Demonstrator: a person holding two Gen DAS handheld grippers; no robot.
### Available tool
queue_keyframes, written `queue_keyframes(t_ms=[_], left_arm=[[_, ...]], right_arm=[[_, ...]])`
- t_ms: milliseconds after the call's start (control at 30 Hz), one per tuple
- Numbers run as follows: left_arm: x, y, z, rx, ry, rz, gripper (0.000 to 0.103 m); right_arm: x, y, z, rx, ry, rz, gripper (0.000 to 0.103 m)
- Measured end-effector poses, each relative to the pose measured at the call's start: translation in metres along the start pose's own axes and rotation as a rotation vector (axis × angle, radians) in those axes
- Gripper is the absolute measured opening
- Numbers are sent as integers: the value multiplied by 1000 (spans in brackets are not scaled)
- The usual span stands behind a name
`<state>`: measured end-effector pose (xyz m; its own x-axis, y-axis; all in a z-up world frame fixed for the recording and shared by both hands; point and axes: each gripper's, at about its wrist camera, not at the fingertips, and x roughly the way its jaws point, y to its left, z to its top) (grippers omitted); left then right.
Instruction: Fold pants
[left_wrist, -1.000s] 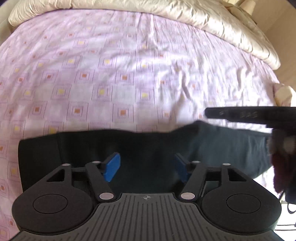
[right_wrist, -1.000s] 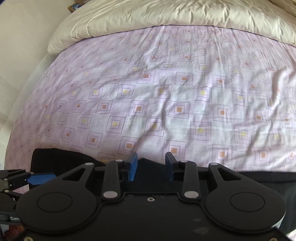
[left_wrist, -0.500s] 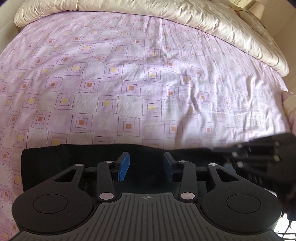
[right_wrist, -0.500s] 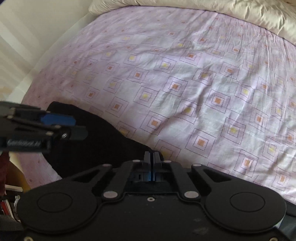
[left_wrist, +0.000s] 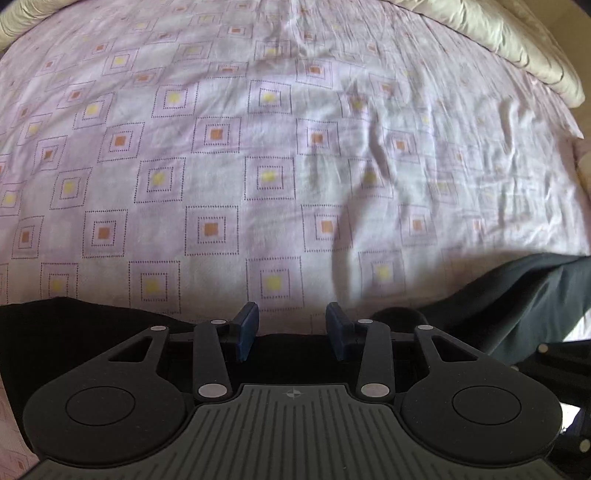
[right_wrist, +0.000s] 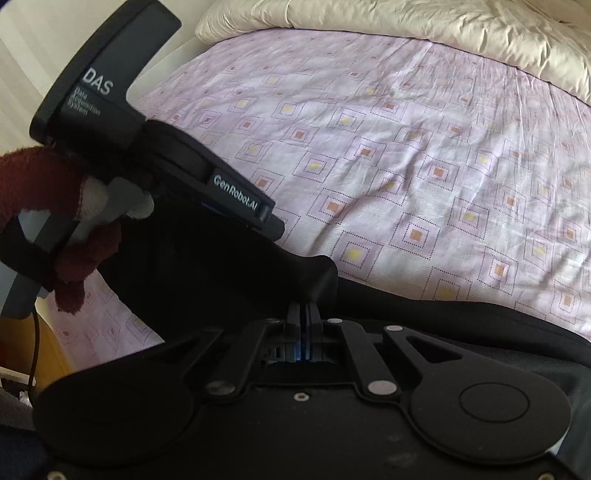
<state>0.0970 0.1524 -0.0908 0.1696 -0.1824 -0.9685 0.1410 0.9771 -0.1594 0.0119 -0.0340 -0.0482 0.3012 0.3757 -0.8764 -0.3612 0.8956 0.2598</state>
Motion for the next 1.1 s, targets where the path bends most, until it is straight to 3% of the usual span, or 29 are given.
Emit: queue_keyframes(t_ms=[100,233,300,500,600,667,700,733,833,967,1100], left_arm=[[-6,-1,-8,19,-13,-4,39],[-15,-1,-13,25,-34,-9,39],[-18,-1,-16,29,-44,-9,39],[-17,-4,-24,47,-48,-9,39],[-20,-2,-25,53,-57,-6,36],[-27,3,-26,25,-81,-21,37],[-30,4,-26,15,-92,-27,37],[-33,5,-27,9,-103,-32,37],[-43,7,-29,12,-147,-41,37],[-47,8,-26,16,-172,-38,37],[-36,12,-27,-13,-129,-44,37]], right_arm=[[-5,-5,4,29,-11,-19,12],[-10,-22,19,136,-44,-4,30],[-5,-31,28,179,-38,12,31],[36,-45,54,262,99,113,36],[49,-43,51,268,175,195,35],[42,-38,47,227,159,213,25],[38,-35,46,211,151,217,8],[32,-31,43,201,135,217,8],[9,-18,39,130,22,166,7],[-1,3,46,-12,-85,21,7],[24,4,59,-46,-103,-72,7]])
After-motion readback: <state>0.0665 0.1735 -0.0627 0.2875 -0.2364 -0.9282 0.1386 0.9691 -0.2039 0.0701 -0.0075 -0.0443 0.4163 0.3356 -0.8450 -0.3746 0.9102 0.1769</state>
